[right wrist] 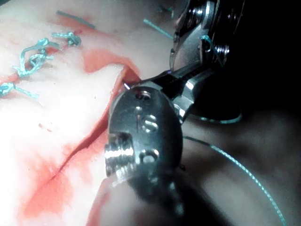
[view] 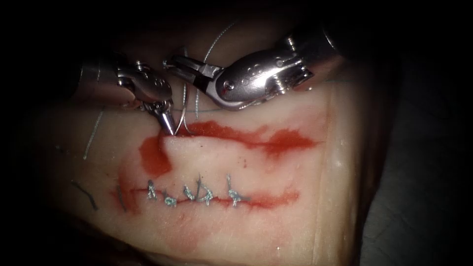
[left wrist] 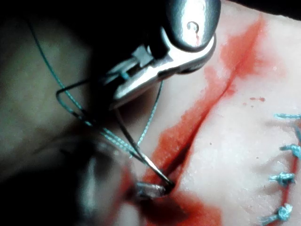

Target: Wound Closure

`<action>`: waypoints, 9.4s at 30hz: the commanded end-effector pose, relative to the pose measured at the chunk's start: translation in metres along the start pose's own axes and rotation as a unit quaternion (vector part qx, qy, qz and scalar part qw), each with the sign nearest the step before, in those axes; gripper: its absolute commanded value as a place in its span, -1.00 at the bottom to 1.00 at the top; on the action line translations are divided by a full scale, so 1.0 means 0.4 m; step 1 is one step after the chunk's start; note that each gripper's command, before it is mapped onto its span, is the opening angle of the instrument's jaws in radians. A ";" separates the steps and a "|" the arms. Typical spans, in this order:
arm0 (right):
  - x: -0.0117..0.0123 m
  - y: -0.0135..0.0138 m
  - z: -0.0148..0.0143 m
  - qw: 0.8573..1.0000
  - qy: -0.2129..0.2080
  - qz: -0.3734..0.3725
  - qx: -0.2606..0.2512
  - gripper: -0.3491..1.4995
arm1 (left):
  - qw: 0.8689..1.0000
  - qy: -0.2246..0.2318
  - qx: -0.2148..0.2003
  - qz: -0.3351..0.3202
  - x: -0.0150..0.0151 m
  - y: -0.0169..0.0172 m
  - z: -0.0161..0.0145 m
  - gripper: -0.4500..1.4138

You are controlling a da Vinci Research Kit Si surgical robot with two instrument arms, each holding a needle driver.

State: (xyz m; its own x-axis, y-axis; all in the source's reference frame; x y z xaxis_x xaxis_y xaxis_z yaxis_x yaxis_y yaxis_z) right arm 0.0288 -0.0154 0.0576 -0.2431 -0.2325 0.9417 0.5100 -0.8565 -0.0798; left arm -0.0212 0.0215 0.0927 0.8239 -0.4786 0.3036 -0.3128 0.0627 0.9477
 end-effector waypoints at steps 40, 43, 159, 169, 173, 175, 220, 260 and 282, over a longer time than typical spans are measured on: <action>0.0006 0.0009 0.0001 0.992 0.093 -0.042 0.071 -1.00 | 1.000 0.001 0.001 -0.001 -0.0012 0.0011 0.0000 -1.00; 0.0005 0.0011 0.0000 0.993 0.093 -0.024 0.074 -1.00 | 1.000 0.001 0.001 -0.001 -0.0012 0.0011 0.0000 -1.00; 0.0142 0.0072 -0.0026 0.799 0.208 0.560 0.073 -1.00 | 0.749 -0.211 -0.207 0.593 0.0093 -0.0215 0.0061 -0.37; 0.0128 0.0079 -0.0031 0.875 0.199 0.440 0.046 0.87 | 0.859 -0.315 -0.111 0.389 0.0097 -0.0197 0.0053 -1.00; 0.0112 0.0073 -0.0037 0.923 0.167 0.346 0.023 0.94 | 0.907 -0.384 -0.020 0.175 0.0090 -0.0195 0.0053 -1.00; 0.0098 0.0070 -0.0051 0.944 0.143 0.298 0.014 0.94 | 0.900 -0.426 0.028 0.092 0.0080 -0.0197 0.0041 -1.00; 0.0082 0.0178 -0.0073 0.929 0.268 0.247 -0.060 -1.00 | 0.719 -0.669 0.158 -0.102 0.0094 -0.0594 -0.0394 -1.00; 0.0155 0.0270 -0.0147 0.873 0.387 0.291 -0.059 -1.00 | 0.676 -0.734 -0.017 0.065 0.0165 -0.0949 -0.0575 -1.00; 0.0041 0.0119 -0.0132 0.898 0.279 0.339 -0.003 0.36 | 0.785 -0.615 0.065 0.043 0.0029 -0.0605 -0.0249 -1.00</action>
State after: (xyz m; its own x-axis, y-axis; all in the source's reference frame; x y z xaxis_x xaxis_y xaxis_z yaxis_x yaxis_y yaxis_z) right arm 0.0256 -0.0222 0.0565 -0.2577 -0.8957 0.3625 0.6924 -0.4328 -0.5773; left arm -0.0076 0.0278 0.0707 -0.2513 -0.9672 -0.0376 -0.4561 0.0841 0.8860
